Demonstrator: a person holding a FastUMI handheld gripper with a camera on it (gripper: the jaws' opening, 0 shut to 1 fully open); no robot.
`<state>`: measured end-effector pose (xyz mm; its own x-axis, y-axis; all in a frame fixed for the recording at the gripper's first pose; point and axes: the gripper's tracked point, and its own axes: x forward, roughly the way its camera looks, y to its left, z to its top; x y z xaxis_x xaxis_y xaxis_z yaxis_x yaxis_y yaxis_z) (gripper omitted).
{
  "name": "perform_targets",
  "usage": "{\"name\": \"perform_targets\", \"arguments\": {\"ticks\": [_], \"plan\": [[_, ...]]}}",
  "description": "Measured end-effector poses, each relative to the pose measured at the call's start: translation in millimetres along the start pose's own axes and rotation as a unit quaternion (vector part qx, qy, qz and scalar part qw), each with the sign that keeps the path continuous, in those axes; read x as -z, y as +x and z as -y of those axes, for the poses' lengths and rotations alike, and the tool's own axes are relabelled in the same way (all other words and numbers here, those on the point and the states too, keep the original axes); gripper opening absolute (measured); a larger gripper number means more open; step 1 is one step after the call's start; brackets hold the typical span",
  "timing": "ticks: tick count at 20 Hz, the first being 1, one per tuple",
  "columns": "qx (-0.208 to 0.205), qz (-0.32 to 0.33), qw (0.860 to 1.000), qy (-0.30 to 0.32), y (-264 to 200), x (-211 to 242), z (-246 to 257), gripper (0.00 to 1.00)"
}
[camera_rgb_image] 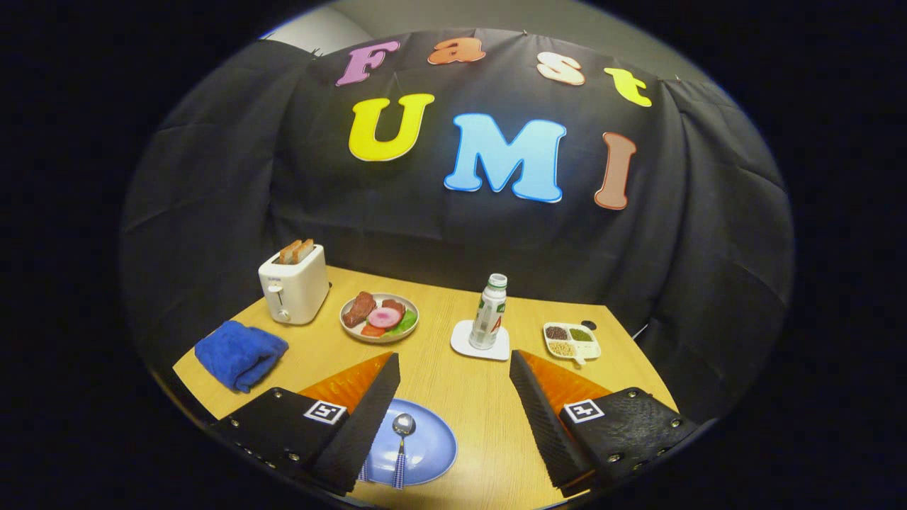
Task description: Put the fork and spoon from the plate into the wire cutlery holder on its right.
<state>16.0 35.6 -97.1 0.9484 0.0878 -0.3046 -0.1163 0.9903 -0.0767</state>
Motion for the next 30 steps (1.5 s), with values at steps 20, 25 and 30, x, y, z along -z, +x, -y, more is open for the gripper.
{"name": "perform_targets", "arguments": {"ticks": [20, 25, 30], "plan": [[-0.072, -0.211, 0.973, -0.061, 25, 133, -54, 0.96], [-0.068, -0.255, 0.962, -0.063, 28, 162, -53, 0.96], [-0.083, -0.3, 0.948, -0.074, 31, 191, -57, 0.94]]}}
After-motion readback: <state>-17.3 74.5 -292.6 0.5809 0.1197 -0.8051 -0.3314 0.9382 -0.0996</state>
